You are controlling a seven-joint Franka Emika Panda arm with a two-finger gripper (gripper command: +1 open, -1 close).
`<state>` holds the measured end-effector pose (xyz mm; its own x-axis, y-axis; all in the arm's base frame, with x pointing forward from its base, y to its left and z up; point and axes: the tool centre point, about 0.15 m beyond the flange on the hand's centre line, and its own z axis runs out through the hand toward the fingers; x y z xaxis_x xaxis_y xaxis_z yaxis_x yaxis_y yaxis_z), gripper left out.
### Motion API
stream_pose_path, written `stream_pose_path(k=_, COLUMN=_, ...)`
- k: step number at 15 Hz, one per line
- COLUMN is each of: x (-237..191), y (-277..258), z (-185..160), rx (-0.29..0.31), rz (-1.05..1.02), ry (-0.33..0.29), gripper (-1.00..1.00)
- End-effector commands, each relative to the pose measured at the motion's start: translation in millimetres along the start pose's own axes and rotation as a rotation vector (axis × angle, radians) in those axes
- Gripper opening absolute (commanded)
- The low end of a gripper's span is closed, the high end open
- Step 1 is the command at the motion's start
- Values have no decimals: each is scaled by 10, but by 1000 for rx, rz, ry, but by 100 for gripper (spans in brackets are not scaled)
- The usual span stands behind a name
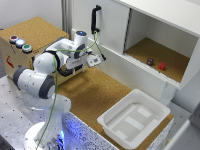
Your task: Push the handle of the drawer
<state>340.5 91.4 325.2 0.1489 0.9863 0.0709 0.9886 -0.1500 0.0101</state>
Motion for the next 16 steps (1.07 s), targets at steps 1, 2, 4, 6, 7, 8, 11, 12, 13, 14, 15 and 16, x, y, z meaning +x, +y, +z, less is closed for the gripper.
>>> stream_pose_path(k=1, x=315, y=231, z=-4, rx=119, rz=-38, ry=-12, gripper=-100)
stream_pose_path(k=2, x=400, y=202, z=-35, rx=122, rz=-43, ry=-10, gripper=-100)
stream_pose_path(k=4, x=539, y=142, z=-119, rx=125, rz=-35, ry=13, gripper=-100)
stream_pose_path(k=6, x=677, y=85, z=-149, rx=134, rz=-29, ry=13, gripper=-100)
stream_pose_path(k=7, x=752, y=58, z=-151, rx=139, rz=-23, ry=10, gripper=-100)
stream_pose_path(k=8, x=827, y=30, z=-149, rx=143, rz=-23, ry=11, gripper=-100)
stream_pose_path(k=11, x=1159, y=-52, z=-128, rx=157, rz=-20, ry=24, gripper=-100)
stream_pose_path(k=12, x=1280, y=-86, z=-111, rx=160, rz=-31, ry=20, gripper=-100)
stream_pose_path(k=13, x=1407, y=-118, z=-98, rx=165, rz=-38, ry=23, gripper=-100)
stream_pose_path(k=14, x=1505, y=-144, z=-84, rx=170, rz=-45, ry=26, gripper=-100)
stream_pose_path(k=15, x=1597, y=-157, z=-70, rx=174, rz=-48, ry=26, gripper=-100)
stream_pose_path(k=16, x=1662, y=-167, z=-68, rx=173, rz=-51, ry=28, gripper=-100)
